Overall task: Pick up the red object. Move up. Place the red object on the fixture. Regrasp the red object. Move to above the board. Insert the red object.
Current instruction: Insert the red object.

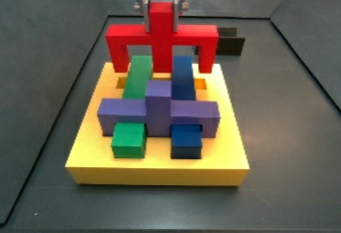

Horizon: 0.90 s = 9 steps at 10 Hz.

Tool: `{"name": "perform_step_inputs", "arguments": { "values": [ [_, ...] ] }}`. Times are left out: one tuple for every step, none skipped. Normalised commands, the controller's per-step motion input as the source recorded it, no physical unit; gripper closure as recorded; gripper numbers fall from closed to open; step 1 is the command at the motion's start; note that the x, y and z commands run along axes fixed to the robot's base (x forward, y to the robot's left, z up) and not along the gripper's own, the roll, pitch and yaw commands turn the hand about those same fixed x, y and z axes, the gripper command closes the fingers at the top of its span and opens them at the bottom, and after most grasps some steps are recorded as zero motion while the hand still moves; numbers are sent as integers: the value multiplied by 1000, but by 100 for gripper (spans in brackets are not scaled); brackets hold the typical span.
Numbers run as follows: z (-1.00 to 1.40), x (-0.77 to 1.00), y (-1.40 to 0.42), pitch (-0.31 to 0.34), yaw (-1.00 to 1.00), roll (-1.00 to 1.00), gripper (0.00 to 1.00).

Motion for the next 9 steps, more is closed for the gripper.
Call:
{"name": "perform_step_inputs", "arguments": {
  "values": [
    [-194, -89, 0, -44, 0, 0, 100],
    [-117, 0, 0, -20, 0, 0, 100],
    [-129, 0, 0, -24, 11, -3, 100],
    [-137, 0, 0, -21, 14, 0, 100],
    [-129, 0, 0, -17, 9, 0, 100],
    [-134, 0, 0, -10, 0, 0, 100],
    [-74, 29, 0, 0, 0, 0, 100],
    [-114, 6, 0, -3, 0, 0, 100],
    [-117, 57, 0, -3, 0, -4, 100]
  ]
}}
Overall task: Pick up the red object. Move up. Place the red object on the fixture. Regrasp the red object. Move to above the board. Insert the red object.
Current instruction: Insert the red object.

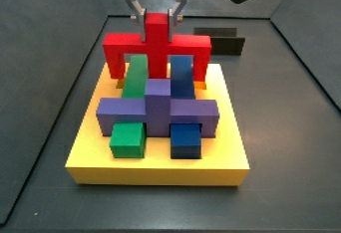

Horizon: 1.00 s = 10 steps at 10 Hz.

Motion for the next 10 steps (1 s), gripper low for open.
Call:
{"name": "perform_step_inputs", "arguments": {
  "values": [
    [-63, 103, 0, 0, 0, -17, 100],
    [-29, 106, 0, 0, 0, -11, 100],
    [-29, 111, 0, 0, 0, -19, 100],
    [-31, 114, 11, 0, 0, -26, 100],
    [-74, 160, 14, 0, 0, 0, 100],
    [-120, 177, 17, -17, 0, -9, 100],
    [-140, 186, 49, -26, 0, -19, 100],
    [-166, 126, 29, -57, 0, -33, 100],
    [-151, 109, 29, -64, 0, -41, 100],
    [-114, 63, 49, -44, 0, -40, 100]
  ]
}}
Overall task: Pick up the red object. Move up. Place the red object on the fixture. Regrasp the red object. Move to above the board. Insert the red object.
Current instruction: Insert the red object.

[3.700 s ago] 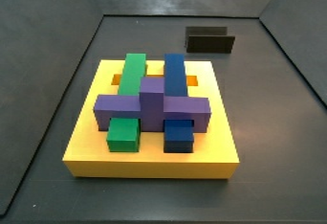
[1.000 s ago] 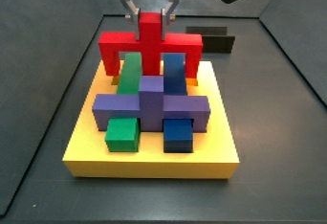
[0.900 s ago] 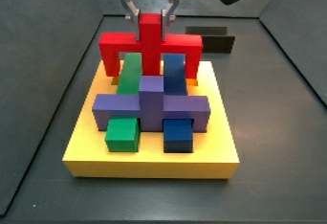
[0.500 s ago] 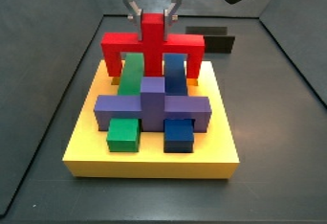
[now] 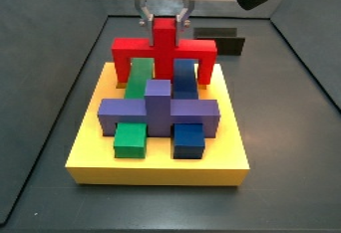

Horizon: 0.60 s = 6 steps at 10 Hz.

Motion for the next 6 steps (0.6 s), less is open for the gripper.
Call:
{"name": "perform_step_inputs", "arguments": {
  "values": [
    [-91, 0, 51, -39, 0, -26, 100],
    [-140, 0, 40, -57, 0, -17, 100],
    [-246, 0, 6, -101, 0, -17, 100],
    [-311, 0, 0, -127, 0, -19, 100],
    [-309, 0, 0, -120, 0, -21, 100],
    [-257, 0, 0, -94, 0, -11, 100]
  ]
}}
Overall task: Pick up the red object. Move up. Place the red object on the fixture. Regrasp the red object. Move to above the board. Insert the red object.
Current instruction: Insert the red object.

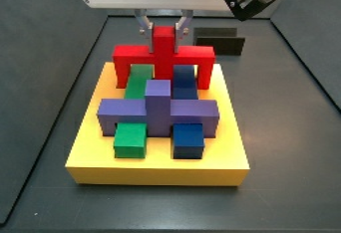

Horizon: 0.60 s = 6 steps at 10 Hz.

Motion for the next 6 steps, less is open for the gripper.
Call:
{"name": "perform_step_inputs", "arguments": {
  "values": [
    [-191, 0, 37, -40, 0, 0, 100],
    [-54, -43, 129, 0, -51, 0, 100],
    [0, -217, 54, -7, -3, 0, 100],
    [0, -246, 34, -29, -3, 0, 100],
    [-11, -214, 31, -26, -3, 0, 100],
    [-43, -137, 0, -23, 0, 0, 100]
  ]
}}
